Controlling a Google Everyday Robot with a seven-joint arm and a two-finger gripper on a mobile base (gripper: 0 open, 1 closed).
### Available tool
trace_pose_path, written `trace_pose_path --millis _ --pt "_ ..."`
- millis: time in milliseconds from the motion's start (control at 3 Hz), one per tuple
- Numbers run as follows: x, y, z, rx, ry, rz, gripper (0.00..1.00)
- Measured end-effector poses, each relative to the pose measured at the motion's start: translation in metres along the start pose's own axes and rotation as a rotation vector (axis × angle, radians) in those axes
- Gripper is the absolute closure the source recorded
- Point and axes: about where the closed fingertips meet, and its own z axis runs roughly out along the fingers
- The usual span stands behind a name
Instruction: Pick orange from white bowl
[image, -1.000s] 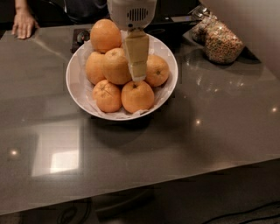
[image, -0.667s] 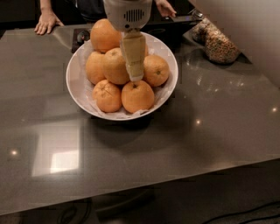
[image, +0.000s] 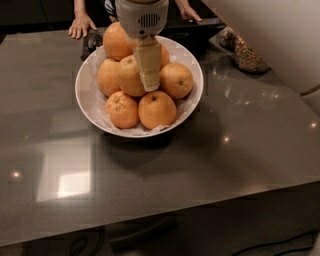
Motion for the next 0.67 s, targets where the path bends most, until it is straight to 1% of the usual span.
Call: trace_pose_path --millis 333,667 --pt "0.0028 -0.0036 0.0053 -0.015 -0.012 0.01 0.23" --pt "0.004 -0.007 0.0101 -0.026 -0.018 0.013 0.23"
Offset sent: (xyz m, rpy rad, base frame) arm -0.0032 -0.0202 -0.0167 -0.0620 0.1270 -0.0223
